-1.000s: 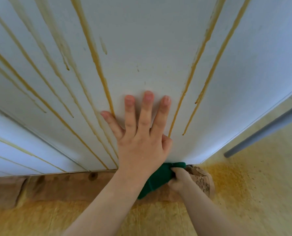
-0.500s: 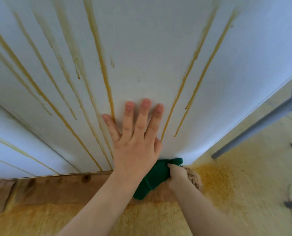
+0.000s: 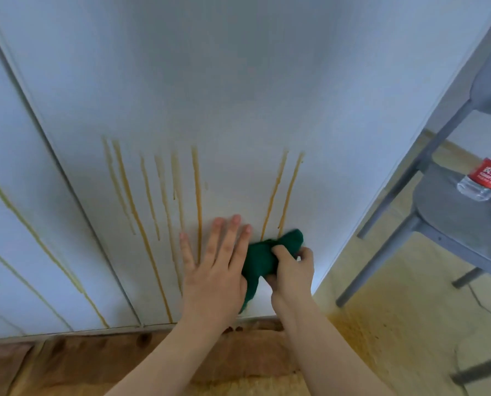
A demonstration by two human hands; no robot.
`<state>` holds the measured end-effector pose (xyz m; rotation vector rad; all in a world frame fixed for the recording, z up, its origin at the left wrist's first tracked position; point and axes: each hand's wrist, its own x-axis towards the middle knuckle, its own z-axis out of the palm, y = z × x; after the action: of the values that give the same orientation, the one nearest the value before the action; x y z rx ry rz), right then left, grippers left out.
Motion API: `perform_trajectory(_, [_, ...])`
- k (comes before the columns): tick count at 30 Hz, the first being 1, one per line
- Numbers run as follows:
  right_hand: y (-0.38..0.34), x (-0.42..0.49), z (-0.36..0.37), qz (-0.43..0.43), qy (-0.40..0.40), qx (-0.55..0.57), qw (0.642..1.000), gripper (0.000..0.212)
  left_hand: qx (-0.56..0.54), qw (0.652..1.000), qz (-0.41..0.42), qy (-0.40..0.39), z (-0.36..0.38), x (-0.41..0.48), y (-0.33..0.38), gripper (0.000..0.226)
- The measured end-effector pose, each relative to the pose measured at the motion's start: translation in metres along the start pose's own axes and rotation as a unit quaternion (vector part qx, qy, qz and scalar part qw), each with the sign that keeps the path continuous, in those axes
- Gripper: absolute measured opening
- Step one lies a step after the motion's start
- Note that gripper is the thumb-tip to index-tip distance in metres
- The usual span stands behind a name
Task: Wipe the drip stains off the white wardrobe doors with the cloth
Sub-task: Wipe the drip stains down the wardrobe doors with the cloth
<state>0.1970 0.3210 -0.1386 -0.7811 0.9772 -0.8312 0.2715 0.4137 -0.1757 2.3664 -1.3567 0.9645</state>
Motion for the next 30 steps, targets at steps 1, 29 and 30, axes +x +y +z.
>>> perform_trajectory(1, [-0.008,-0.005,0.003,-0.027,-0.011,0.009,1.0,0.02,-0.009,1.0,0.0,0.0,-0.005,0.001,-0.001,0.063])
perform_trajectory(29, [-0.064,-0.042,0.053,-0.255,-0.005,-0.058,0.965,0.021,-0.066,0.989,-0.071,0.112,-0.039,0.029,-0.02,0.066])
perform_trajectory(30, [-0.059,-0.042,0.051,-0.259,0.005,-0.077,0.963,0.02,-0.067,0.989,-0.071,0.108,-0.04,0.03,-0.021,0.07])
